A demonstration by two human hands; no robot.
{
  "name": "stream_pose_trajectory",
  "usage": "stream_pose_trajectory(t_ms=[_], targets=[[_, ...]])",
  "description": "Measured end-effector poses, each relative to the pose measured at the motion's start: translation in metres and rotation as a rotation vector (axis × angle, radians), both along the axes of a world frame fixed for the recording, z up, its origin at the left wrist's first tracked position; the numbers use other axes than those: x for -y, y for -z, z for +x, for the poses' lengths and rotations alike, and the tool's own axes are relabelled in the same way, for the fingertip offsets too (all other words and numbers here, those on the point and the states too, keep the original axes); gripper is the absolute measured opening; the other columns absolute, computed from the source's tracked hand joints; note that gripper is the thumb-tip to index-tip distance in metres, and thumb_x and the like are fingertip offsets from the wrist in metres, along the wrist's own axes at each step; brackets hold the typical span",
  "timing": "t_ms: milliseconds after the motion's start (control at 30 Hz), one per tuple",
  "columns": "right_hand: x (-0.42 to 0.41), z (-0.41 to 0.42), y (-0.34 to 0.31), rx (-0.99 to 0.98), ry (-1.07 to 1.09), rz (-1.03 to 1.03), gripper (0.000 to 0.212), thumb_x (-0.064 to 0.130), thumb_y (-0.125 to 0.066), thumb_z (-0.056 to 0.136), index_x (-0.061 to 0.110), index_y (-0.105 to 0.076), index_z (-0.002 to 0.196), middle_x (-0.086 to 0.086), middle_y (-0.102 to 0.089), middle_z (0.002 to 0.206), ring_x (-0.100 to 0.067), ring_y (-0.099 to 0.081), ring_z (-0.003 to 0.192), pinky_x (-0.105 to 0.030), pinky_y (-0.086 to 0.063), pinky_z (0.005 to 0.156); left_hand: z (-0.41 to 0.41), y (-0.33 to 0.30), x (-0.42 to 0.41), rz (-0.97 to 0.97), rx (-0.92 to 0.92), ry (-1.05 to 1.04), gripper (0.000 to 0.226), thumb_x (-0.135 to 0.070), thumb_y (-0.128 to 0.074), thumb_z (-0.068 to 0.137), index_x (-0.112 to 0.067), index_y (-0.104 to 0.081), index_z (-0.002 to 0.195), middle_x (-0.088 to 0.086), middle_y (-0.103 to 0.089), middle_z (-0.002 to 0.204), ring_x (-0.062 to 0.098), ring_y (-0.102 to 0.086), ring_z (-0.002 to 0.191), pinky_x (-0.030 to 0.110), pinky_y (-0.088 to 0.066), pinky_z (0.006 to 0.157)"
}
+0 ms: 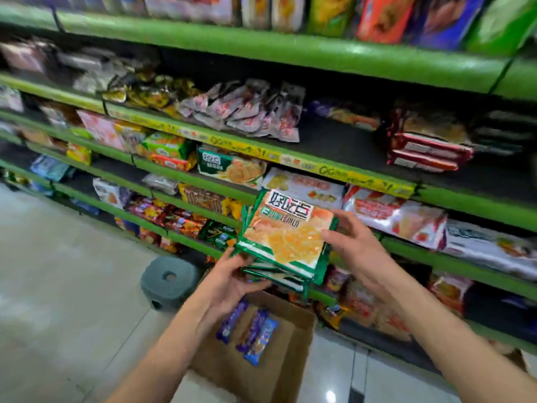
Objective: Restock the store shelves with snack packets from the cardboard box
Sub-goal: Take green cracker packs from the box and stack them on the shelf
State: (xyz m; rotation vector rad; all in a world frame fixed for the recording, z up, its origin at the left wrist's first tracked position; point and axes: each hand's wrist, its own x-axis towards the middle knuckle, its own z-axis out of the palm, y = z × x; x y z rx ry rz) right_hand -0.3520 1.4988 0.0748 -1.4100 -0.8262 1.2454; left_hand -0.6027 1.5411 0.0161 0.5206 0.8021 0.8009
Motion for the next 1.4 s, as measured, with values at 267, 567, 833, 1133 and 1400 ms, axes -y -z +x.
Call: stream_pose_trajectory(t_ms=[267, 567, 833, 1133, 1400], targets=[[0.081, 0.089, -0.003, -0.048, 0.073, -0.025, 0.038, 0.034, -0.088, 0.071, 0.036, -0.060, 0.098, 0.026, -0.075, 0.090, 0.012, -0.068, 0.079, -0.016, -0.044, 0.070, 0.147, -0.031, 0.058, 0.154, -0.028, -0.129, 0.082, -0.002, -0.075, 0.070, -0.015, -0.044, 0.145, 0.016, -0.069, 0.122, 0.036, -0.071, 0.101, 0.048, -0.060, 0.069], [0.145, 0.213, -0.040, -0.124, 0.127, 0.138, 0.072, 0.041, -0.084, 0.063, 0.036, -0.053, 0.127, 0.017, -0.074, 0.110, -0.004, -0.069, 0.102, -0.038, -0.045, 0.099, 0.246, -0.053, 0.104, 0.163, -0.040, -0.131, 0.088, -0.006, -0.075, 0.076, -0.021, -0.035, 0.153, 0.022, -0.053, 0.143, 0.040, -0.066, 0.113, 0.063, -0.053, 0.092], [0.183, 0.270, -0.041, -0.204, 0.155, 0.173, 0.068, 0.041, -0.081, 0.063, 0.046, -0.049, 0.122, 0.012, -0.070, 0.123, -0.016, -0.063, 0.118, -0.051, -0.038, 0.108, 0.264, -0.062, 0.116, 0.176, -0.062, -0.198, 0.102, -0.008, -0.077, 0.069, -0.036, -0.026, 0.153, 0.010, -0.056, 0.133, 0.030, -0.075, 0.096, 0.054, -0.060, 0.075], [0.201, 0.301, -0.041, -0.124, 0.222, 0.194, 0.076, 0.060, -0.089, 0.050, 0.066, -0.053, 0.116, 0.022, -0.070, 0.118, -0.006, -0.067, 0.110, -0.046, -0.047, 0.100, 0.261, -0.064, 0.094, 0.290, -0.057, -0.124, 0.076, -0.003, -0.063, 0.082, -0.019, -0.037, 0.152, 0.017, -0.058, 0.138, 0.033, -0.069, 0.110, 0.057, -0.059, 0.083], [0.180, 0.294, -0.035, -0.167, 0.270, 0.155, 0.092, 0.043, -0.085, 0.061, 0.039, -0.041, 0.142, 0.009, -0.071, 0.122, -0.015, -0.068, 0.113, -0.055, -0.041, 0.109, 0.260, -0.057, 0.069, 0.314, -0.028, -0.072, 0.062, -0.006, -0.061, 0.084, -0.021, -0.050, 0.142, 0.015, -0.064, 0.134, 0.036, -0.064, 0.120, 0.050, -0.060, 0.080]])
